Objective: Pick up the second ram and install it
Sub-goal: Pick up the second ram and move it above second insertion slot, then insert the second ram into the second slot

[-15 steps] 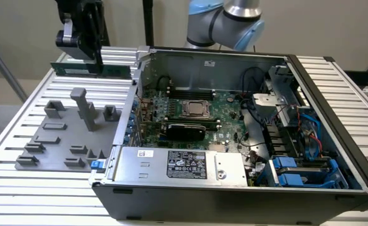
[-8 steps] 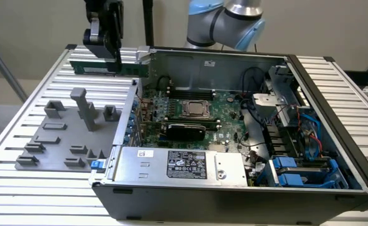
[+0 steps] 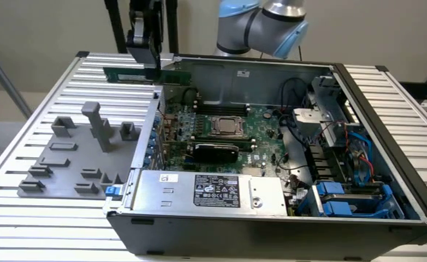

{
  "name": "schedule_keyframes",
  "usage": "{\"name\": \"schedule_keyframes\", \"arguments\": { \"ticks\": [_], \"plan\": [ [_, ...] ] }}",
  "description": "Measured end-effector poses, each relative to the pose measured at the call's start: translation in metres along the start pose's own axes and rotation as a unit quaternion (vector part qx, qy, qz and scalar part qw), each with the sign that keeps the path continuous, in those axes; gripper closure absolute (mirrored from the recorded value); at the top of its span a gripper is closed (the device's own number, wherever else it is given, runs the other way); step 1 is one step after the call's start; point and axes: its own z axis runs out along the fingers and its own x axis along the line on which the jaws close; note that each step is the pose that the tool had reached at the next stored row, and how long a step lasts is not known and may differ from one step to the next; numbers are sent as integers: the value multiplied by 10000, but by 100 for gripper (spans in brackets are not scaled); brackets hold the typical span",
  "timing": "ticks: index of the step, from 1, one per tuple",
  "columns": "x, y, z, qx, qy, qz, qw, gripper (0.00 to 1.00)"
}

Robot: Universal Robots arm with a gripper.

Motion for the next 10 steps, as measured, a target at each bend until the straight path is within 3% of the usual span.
{"name": "schedule_keyframes", "arguments": {
  "ticks": [10],
  "plan": [
    [-204,-341,106,-1,76,3,10000,100]
  ]
}}
